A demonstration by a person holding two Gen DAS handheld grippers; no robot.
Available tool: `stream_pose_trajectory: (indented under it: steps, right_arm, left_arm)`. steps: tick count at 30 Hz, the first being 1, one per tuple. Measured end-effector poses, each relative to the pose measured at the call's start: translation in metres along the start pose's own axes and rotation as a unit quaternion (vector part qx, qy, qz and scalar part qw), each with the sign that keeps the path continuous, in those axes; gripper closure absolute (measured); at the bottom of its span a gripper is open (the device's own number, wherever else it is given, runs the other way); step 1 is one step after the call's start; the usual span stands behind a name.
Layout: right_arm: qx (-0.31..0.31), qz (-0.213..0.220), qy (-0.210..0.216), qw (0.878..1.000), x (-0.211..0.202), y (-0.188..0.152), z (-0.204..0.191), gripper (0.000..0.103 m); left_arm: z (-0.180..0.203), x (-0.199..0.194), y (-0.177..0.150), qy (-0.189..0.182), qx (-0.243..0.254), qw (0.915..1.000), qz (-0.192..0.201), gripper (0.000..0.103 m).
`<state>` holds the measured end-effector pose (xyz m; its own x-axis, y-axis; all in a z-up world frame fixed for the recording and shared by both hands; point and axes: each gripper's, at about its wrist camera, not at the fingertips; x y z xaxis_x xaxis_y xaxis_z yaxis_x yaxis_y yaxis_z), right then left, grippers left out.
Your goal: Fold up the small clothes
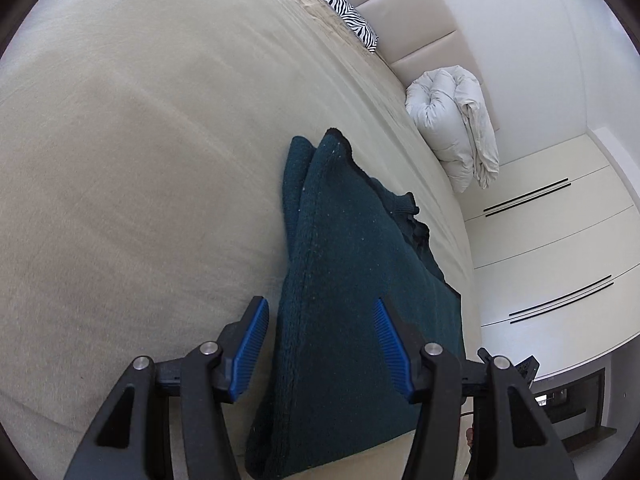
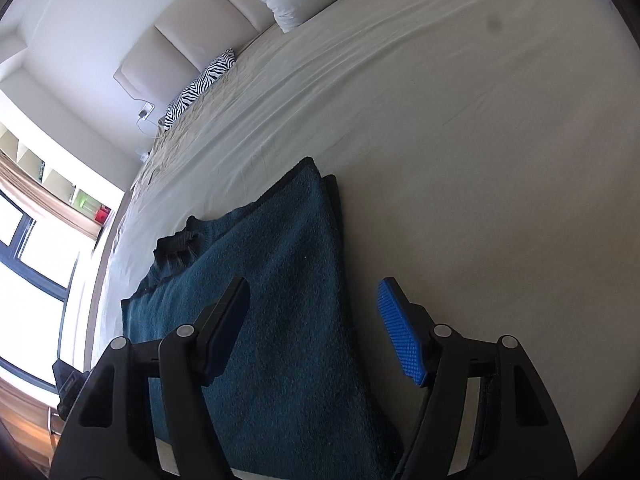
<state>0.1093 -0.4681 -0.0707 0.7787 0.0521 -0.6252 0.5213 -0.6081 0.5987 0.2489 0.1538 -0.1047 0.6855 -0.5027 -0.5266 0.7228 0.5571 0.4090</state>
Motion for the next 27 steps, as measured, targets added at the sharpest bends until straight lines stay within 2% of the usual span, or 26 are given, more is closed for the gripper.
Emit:
stream_pose_trajectory:
  steps: [4,8,10,11,12,15,19,21,24,27]
  right_arm:
    - [-0.009,-0.007,0.004,1.0,-0.016,-0.025,0.002,0.04]
    - [-0.025,-0.015,-0.003,1.0,-0.018,-0.039,-0.003,0.05]
    - [-0.032,-0.014,-0.006,0.999,-0.018,-0.042,-0.005,0.051]
    - [-0.036,-0.014,-0.007,0.999,-0.018,-0.043,-0.006,0.053]
    - [-0.042,-0.016,-0.008,0.999,-0.017,-0.044,-0.007,0.058]
    - [-0.06,-0.024,-0.015,0.998,-0.012,-0.047,-0.01,0.067]
    - [-0.073,-0.025,-0.025,0.997,-0.01,-0.049,-0.011,0.073]
    - [-0.077,-0.023,-0.032,0.996,-0.011,-0.049,-0.009,0.083]
    - [-0.08,-0.018,-0.037,0.996,-0.015,-0.046,-0.007,0.091]
    - [-0.096,-0.013,-0.047,0.994,-0.019,-0.048,-0.011,0.095]
  left_arm:
    - [0.013,-0.006,-0.015,0.014,0.045,0.9989,0.007,0.046]
    - [0.02,-0.008,-0.026,0.04,0.084,0.9956,0.01,0.063]
    - [0.018,-0.009,-0.029,0.049,0.09,0.9947,0.012,0.07]
    - [0.017,-0.01,-0.03,0.054,0.092,0.9942,0.014,0.077]
    - [0.016,-0.011,-0.03,0.057,0.092,0.994,0.016,0.08]
    - [0.013,-0.013,-0.032,0.06,0.096,0.9934,0.017,0.084]
    - [0.019,-0.016,-0.037,0.073,0.123,0.9896,0.02,0.088]
    - [0.023,-0.018,-0.038,0.078,0.131,0.9881,0.022,0.089]
    - [0.026,-0.019,-0.04,0.084,0.141,0.9861,0.023,0.091]
    - [0.025,-0.02,-0.041,0.086,0.137,0.9865,0.024,0.091]
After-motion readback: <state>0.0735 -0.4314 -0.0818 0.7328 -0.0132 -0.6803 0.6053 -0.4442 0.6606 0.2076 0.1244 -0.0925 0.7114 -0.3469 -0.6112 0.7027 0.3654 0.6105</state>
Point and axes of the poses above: each gripper's, at about its wrist camera, not at the fingertips, and x roughly the way its jaws point, z to its right, y to its top, and after that the axes turned 11 degrees about z, right-handed
